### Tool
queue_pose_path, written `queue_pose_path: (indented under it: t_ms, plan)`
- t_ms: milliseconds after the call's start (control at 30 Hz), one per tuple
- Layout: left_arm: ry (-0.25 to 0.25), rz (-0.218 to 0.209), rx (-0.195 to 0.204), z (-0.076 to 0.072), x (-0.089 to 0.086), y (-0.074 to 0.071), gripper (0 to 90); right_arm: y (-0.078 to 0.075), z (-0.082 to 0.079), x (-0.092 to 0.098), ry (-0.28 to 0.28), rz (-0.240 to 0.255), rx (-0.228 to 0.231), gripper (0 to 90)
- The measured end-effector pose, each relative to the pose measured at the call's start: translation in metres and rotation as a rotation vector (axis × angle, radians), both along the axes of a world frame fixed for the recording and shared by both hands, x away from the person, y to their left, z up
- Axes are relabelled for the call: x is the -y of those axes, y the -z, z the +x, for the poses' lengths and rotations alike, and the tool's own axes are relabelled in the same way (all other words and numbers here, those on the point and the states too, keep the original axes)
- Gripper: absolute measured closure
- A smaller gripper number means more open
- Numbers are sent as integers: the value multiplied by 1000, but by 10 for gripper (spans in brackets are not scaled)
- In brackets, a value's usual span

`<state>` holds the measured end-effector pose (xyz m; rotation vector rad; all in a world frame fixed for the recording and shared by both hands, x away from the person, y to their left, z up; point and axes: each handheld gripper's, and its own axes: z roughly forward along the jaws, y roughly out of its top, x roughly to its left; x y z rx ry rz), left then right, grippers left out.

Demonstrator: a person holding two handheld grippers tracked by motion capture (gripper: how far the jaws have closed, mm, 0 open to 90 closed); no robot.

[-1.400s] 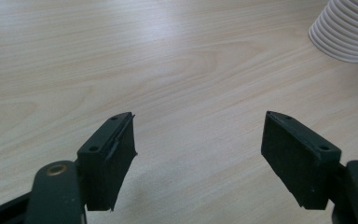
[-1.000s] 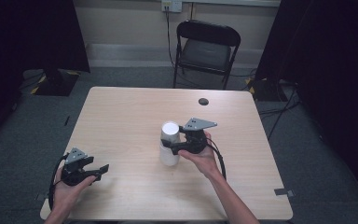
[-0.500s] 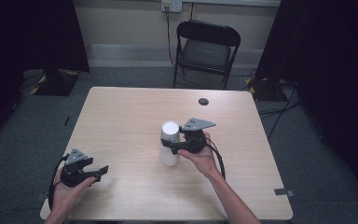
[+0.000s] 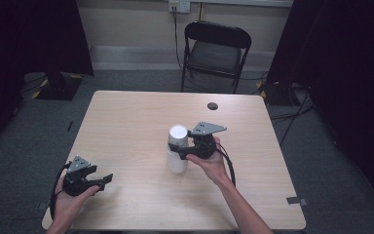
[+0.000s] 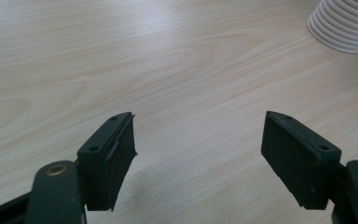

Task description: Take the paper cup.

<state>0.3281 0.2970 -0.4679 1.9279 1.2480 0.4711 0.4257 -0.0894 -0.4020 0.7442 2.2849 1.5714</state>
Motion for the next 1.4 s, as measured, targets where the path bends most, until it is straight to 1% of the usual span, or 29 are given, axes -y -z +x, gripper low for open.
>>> queue_pose_path:
  t_ms: [167, 400, 433, 600, 767, 933, 1067, 1133, 1300, 1400]
  plan:
    - [-1, 0, 0, 0, 0, 0, 258, 0, 0, -1, 0, -5, 4, 260]
    - [0, -2, -3, 0, 1, 0, 258, -4, 0, -2, 2, 16, 20, 256]
    - [0, -2, -3, 0, 1, 0, 258, -5, 0, -3, 2, 14, 22, 282]
    - [-1, -1, -3, 0, 1, 0, 258, -9, 0, -3, 6, 18, 32, 317]
    - [0, 1, -4, 0, 1, 0, 258, -11, 0, -3, 9, 17, 38, 319]
    - [-2, -2, -4, 0, 1, 0, 258, -19, -1, -4, 11, 34, 52, 316]
    - [1, -1, -5, 0, 1, 0, 258, -22, -1, -3, 14, 36, 63, 317]
    - [2, -1, -6, 0, 1, 0, 258, -23, 0, -2, 16, 39, 59, 317]
    - [2, 2, -4, -1, 1, 0, 258, -28, -1, -2, 15, 46, 73, 321]
    - [5, -1, -4, -1, 1, 0, 259, -26, -1, -2, 14, 37, 69, 319]
